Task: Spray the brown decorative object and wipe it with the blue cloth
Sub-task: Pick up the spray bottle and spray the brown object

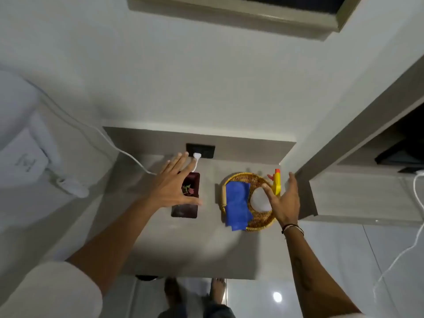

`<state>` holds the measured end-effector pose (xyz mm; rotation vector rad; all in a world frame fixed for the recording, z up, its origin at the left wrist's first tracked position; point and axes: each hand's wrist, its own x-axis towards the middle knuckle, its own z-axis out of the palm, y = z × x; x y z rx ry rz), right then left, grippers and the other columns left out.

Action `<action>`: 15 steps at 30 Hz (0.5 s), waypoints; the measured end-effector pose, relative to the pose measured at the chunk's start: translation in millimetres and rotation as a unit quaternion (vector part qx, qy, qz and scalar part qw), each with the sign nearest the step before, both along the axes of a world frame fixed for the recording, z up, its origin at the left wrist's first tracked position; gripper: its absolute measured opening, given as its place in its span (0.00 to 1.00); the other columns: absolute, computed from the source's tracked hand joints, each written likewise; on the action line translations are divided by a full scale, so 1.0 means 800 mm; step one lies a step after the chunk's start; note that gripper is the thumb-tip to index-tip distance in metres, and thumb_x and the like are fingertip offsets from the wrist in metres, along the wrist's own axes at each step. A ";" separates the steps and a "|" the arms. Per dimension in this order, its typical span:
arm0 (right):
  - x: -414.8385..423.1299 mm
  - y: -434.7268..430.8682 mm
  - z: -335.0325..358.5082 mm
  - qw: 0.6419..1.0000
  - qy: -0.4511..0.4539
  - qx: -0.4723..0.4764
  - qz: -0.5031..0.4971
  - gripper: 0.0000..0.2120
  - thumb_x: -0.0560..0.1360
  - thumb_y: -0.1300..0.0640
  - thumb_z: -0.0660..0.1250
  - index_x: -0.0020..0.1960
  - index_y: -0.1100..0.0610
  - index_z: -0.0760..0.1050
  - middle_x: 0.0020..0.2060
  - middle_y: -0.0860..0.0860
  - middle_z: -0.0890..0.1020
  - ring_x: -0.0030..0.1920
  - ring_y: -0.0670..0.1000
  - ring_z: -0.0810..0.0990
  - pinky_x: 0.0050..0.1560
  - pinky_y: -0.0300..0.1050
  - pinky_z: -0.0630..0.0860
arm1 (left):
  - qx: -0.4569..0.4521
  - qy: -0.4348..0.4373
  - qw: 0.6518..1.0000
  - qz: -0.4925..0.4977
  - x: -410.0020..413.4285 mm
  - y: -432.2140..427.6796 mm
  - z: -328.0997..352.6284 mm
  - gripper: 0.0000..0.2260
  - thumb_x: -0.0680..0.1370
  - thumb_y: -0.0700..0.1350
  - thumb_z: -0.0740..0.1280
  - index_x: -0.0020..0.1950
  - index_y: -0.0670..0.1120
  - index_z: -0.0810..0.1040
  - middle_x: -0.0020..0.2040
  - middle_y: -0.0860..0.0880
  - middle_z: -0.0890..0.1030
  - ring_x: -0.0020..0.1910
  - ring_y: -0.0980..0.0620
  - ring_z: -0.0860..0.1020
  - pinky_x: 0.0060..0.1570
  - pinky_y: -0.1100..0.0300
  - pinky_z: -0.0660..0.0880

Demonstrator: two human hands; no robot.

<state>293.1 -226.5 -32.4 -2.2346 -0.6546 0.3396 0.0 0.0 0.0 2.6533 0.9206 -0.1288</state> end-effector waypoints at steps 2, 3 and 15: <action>-0.003 0.005 -0.008 0.999 0.034 0.027 0.021 0.39 0.76 0.41 0.77 0.80 0.49 0.65 0.74 0.49 0.78 0.70 0.56 0.80 0.68 0.57 0.81 | -0.008 0.030 0.999 -0.022 0.000 0.001 -0.007 0.67 0.64 0.85 0.65 0.90 0.51 0.39 0.89 0.47 0.35 0.88 0.43 0.34 0.83 0.42 0.35; -0.006 0.005 -0.013 0.998 0.041 0.035 0.033 0.34 0.76 0.44 0.77 0.78 0.49 0.68 0.71 0.46 0.80 0.66 0.53 0.83 0.63 0.48 0.82 | -0.019 0.037 0.999 -0.019 -0.001 0.000 -0.010 0.68 0.63 0.85 0.67 0.90 0.52 0.40 0.89 0.48 0.37 0.88 0.43 0.35 0.83 0.42 0.37; -0.020 0.033 -0.017 0.992 0.011 0.115 -0.057 0.24 0.83 0.54 0.71 0.77 0.53 0.71 0.61 0.53 0.86 0.60 0.53 0.84 0.68 0.59 0.81 | -0.173 -0.121 0.976 0.057 -0.031 0.019 -0.011 0.50 0.61 0.53 0.89 0.78 0.49 0.68 0.68 0.49 0.71 0.71 0.45 0.69 0.72 0.38 0.74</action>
